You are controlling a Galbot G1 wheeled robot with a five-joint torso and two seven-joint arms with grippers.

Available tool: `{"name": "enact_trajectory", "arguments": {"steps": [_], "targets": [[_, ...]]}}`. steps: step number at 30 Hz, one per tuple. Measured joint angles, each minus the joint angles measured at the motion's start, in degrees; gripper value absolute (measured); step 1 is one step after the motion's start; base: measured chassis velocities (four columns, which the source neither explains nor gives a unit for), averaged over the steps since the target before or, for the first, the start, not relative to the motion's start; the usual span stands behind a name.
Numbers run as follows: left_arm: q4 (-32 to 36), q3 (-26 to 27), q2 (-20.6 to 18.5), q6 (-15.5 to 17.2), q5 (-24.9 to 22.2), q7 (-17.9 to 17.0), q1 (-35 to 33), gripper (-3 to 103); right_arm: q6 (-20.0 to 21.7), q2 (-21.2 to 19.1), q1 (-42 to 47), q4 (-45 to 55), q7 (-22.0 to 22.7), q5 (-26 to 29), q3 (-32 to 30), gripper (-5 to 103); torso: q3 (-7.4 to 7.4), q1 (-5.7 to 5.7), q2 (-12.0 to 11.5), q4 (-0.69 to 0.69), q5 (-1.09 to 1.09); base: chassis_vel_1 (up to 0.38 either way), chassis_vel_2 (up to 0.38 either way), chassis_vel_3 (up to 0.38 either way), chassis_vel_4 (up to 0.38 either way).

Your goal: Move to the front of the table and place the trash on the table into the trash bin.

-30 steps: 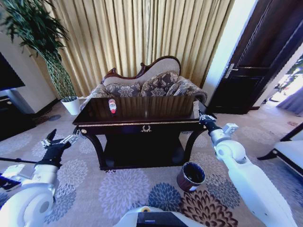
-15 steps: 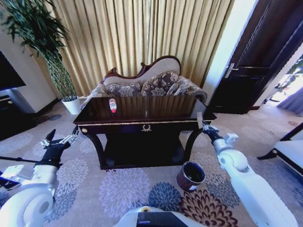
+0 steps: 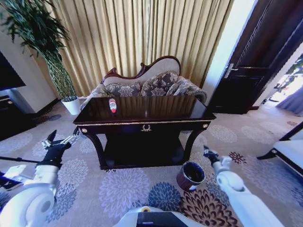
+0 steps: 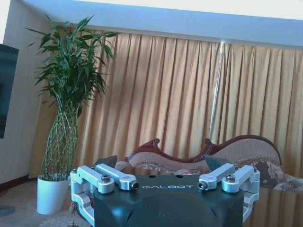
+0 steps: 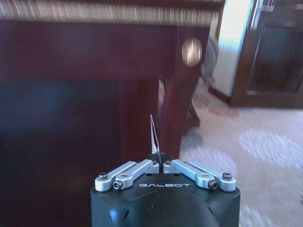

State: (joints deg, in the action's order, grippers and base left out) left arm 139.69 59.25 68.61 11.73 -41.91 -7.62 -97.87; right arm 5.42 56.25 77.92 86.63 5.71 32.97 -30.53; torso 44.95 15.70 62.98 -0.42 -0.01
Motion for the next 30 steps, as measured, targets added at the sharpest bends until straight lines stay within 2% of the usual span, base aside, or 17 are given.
{"name": "enact_trajectory", "arguments": {"steps": [8,19,30], "targets": [[-0.8,-0.3,1.8,-0.7,1.2,1.5,0.2,100,0.7,2.3,-5.0,-13.3,0.3,-6.0,3.6,0,0.0,0.0,0.0,-0.01,-0.01,0.0,0.0,0.0,0.0],[-0.7,0.4,0.9,-0.7,0.9,1.5,0.2,100,0.4,5.1,-11.2,-25.7,1.7,-10.3,7.5,0,0.0,0.0,0.0,-0.01,-0.01,0.0,0.0,0.0,0.0],[-0.6,1.1,0.7,-0.8,0.6,1.4,-0.1,100,0.5,6.7,-14.4,-28.6,1.9,-13.7,8.6,0,0.0,0.0,0.0,-0.01,-0.01,0.0,0.0,0.0,0.0]]}}
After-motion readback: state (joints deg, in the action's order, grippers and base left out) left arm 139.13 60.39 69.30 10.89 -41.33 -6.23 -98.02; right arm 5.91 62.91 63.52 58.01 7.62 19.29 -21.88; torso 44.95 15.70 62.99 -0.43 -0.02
